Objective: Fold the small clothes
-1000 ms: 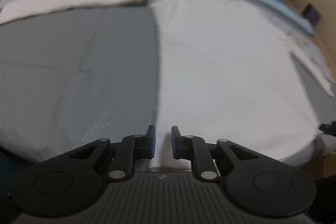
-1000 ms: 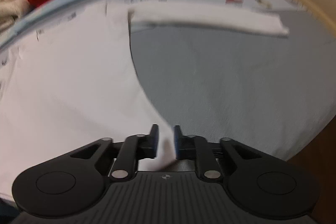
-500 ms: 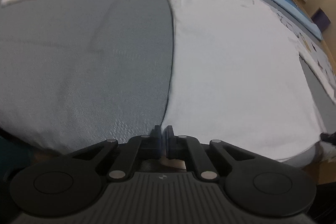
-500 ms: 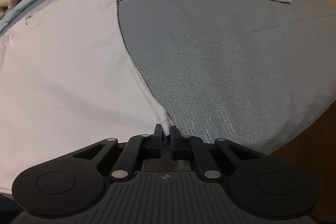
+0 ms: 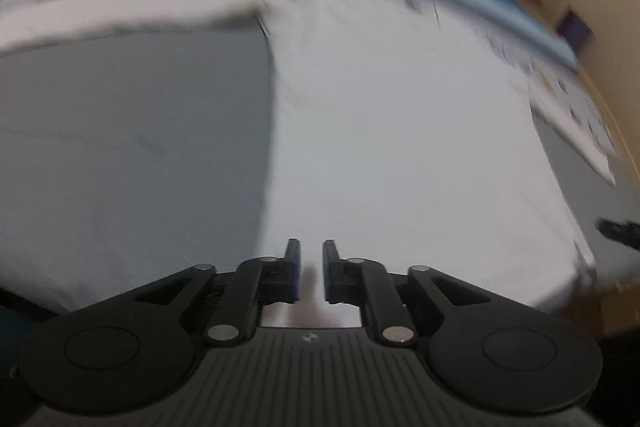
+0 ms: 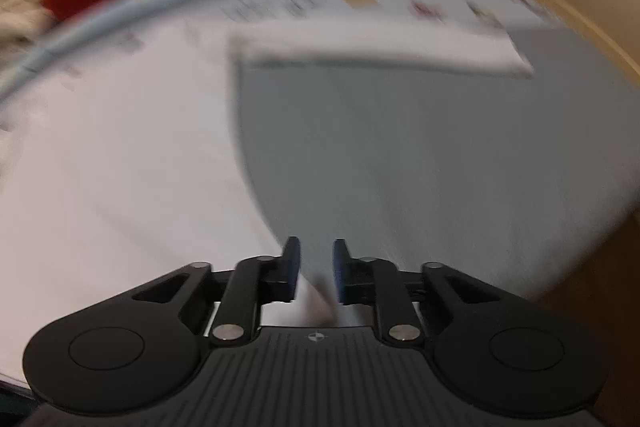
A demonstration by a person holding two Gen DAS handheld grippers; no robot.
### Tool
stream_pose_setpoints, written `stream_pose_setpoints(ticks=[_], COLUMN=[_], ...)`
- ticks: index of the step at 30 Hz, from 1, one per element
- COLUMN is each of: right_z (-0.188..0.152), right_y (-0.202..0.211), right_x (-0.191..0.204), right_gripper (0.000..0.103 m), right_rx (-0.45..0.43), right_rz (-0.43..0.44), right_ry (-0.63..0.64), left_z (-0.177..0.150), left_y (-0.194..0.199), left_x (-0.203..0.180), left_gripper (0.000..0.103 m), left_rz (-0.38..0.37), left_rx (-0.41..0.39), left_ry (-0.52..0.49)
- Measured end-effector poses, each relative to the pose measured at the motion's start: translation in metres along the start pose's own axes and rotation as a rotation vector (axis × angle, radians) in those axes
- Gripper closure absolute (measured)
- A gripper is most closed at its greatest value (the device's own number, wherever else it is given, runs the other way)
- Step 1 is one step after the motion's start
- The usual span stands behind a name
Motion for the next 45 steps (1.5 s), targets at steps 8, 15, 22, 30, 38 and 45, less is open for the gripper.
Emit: stream_pose_setpoints(ticks=[8, 15, 22, 30, 38, 45], right_z=[-0.005, 0.046, 0.078, 0.152, 0.214, 0.22], right_y=[-0.021, 0.028, 0.042, 0.061, 0.001, -0.045], right_x=[0.028, 0.038, 0.056, 0.128, 0.199, 0.219], right_gripper=[0.068, 0.067, 0.067, 0.059, 0.055, 0.069], right_rx=[0.116, -0.277, -0.387, -0.427, -0.395, -0.264], right_rz=[0.056, 0.127, 0.051, 0.111, 0.215, 0.236], right_ry=[0.075, 0.007, 0.122, 0.234, 0.314, 0.245], left_z=[0.029, 0.102, 0.205, 0.252, 0.248, 0.247], left_y=[0.016, 0.061, 0.093, 0.026, 0.008, 0.004], left_x=[-0.003, -0.005, 0.026, 0.154, 0.264, 0.342], left_gripper=[0.066, 0.04, 0.02, 0.023, 0.04, 0.04], left_rz=[-0.005, 0.087, 0.173, 0.336, 0.357, 0.355], left_rx=[-0.154, -0.469, -0.647, -0.547, -0.475, -0.465], left_ry=[0.038, 0.066, -0.013, 0.11, 0.368, 0.662])
Point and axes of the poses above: each gripper's, at about its wrist camera, not at the fingertips, and y roughly against the way its jaws point, x to its left, z to its top, the point moved 5 cm from there along -y, roughly the way its jaws point, and after that the axes turned 5 degrees about y, right-handed, at the moved point
